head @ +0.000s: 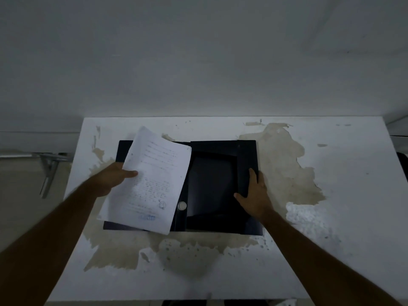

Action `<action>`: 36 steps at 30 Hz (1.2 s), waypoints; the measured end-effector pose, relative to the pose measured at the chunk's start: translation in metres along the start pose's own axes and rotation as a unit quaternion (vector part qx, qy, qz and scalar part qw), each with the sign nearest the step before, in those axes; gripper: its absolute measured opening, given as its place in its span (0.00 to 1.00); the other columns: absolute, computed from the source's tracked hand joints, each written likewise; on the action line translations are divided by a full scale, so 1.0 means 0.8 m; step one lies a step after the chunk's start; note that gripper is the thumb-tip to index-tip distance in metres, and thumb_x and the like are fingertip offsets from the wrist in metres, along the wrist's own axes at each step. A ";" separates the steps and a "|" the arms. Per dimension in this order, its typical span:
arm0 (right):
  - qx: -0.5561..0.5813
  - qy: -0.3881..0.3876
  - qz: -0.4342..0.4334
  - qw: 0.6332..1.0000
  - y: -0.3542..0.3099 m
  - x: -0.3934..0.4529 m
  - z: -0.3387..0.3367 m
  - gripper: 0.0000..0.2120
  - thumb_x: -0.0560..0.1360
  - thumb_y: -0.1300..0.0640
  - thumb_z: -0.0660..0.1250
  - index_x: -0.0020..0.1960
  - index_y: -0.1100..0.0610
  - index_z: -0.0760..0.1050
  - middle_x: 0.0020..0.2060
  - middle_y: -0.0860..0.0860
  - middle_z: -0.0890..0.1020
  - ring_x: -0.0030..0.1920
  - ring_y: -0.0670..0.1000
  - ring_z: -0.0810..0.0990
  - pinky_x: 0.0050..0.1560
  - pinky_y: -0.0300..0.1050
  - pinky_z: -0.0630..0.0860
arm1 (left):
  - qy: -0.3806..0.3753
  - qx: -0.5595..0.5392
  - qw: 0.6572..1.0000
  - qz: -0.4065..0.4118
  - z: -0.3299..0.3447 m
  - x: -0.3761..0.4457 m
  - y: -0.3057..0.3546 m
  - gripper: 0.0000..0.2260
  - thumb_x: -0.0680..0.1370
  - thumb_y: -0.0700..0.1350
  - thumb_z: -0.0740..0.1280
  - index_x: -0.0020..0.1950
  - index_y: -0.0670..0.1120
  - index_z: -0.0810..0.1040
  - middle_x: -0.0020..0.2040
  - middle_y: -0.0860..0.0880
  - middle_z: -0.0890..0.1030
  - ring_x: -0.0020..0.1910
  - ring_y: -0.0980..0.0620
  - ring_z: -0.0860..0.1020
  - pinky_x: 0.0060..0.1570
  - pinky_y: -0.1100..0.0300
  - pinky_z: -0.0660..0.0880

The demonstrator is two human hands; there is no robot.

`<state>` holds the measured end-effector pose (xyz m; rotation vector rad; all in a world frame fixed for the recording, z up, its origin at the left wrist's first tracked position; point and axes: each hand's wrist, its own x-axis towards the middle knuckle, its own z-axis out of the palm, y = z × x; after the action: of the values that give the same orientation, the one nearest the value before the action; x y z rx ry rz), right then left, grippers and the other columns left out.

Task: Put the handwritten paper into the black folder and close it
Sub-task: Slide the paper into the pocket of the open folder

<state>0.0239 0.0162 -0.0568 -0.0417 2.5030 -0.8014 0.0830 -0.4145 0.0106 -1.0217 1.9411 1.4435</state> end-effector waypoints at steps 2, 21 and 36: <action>0.002 0.002 0.002 1.000 0.001 0.002 0.001 0.48 0.72 0.50 0.74 0.80 0.51 0.45 0.79 0.58 0.49 0.77 0.65 0.55 0.73 0.62 0.65 | -0.006 0.003 1.000 -0.007 -0.006 0.004 0.001 0.08 0.77 0.42 0.71 0.56 0.46 0.80 0.54 0.43 0.83 0.56 0.35 0.80 0.63 0.35 0.72; 0.011 0.015 0.007 1.000 0.003 0.005 0.006 0.48 0.71 0.51 0.75 0.80 0.52 0.46 0.79 0.59 0.50 0.77 0.64 0.56 0.73 0.64 0.65 | -0.026 -0.124 0.991 -0.031 0.079 0.020 -0.036 0.16 0.79 0.41 0.68 0.66 0.39 0.77 0.54 0.43 0.83 0.51 0.41 0.81 0.55 0.43 0.77; 0.024 0.012 0.008 1.000 0.004 0.004 0.007 0.49 0.71 0.52 0.75 0.80 0.51 0.46 0.79 0.59 0.50 0.78 0.63 0.55 0.74 0.64 0.63 | -0.079 -0.158 0.984 -0.003 0.176 0.023 -0.005 0.17 0.80 0.39 0.67 0.69 0.39 0.75 0.58 0.43 0.81 0.50 0.47 0.81 0.50 0.52 0.78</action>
<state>0.0243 0.0150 -0.0641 0.0045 2.5013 -0.8598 0.0707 -0.2863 -0.0489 -1.0096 1.6289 1.8123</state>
